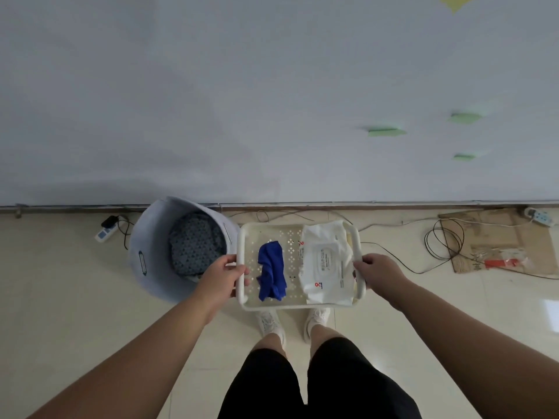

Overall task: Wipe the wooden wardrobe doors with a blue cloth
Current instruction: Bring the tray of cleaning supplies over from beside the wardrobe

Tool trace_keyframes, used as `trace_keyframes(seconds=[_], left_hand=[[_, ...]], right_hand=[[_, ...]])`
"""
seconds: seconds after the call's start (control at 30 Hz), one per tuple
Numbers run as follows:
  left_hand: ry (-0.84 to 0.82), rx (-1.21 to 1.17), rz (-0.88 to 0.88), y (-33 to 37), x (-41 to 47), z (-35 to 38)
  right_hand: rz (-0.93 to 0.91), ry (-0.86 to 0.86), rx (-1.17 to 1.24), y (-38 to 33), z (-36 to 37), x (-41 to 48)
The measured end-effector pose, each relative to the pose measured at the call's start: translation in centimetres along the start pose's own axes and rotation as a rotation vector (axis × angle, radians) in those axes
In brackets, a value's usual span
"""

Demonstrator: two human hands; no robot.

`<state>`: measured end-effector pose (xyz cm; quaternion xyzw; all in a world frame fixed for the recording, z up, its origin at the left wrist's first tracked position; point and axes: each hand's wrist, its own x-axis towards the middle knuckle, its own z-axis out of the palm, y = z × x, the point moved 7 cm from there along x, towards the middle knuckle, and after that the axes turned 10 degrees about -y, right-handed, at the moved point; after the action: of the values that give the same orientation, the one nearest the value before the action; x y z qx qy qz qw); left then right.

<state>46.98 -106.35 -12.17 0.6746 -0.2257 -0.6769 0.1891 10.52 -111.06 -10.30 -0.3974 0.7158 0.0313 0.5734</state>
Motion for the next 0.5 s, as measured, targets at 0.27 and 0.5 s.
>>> trace_keyframes(seconds=[0.27, 0.5], left_hand=[[0.052, -0.049, -0.07, -1.3, 8.7, 0.2], [0.042, -0.074, -0.076, -2.7, 13.6, 0.0]], right_hand=[[0.043, -0.021, -0.062, 0.4, 0.6, 8.7], [0.037, -0.013, -0.069, 1.0, 1.5, 13.5]])
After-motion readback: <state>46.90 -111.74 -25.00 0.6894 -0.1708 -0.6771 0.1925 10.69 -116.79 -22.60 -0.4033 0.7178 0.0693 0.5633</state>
